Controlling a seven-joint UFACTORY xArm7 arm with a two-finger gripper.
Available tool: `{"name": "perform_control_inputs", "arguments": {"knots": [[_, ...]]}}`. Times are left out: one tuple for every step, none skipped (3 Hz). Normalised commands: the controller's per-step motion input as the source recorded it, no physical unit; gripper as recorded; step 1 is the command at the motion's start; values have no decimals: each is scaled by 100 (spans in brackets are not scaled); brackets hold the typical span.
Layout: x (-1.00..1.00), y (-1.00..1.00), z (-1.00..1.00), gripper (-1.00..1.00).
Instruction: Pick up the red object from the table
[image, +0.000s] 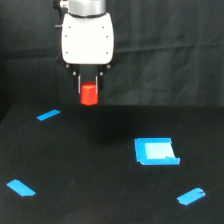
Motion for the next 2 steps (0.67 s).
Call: {"name": "perform_control_inputs", "arguments": {"knots": [[-1,-6,5,-96],[4,-1,29,-99]]}}
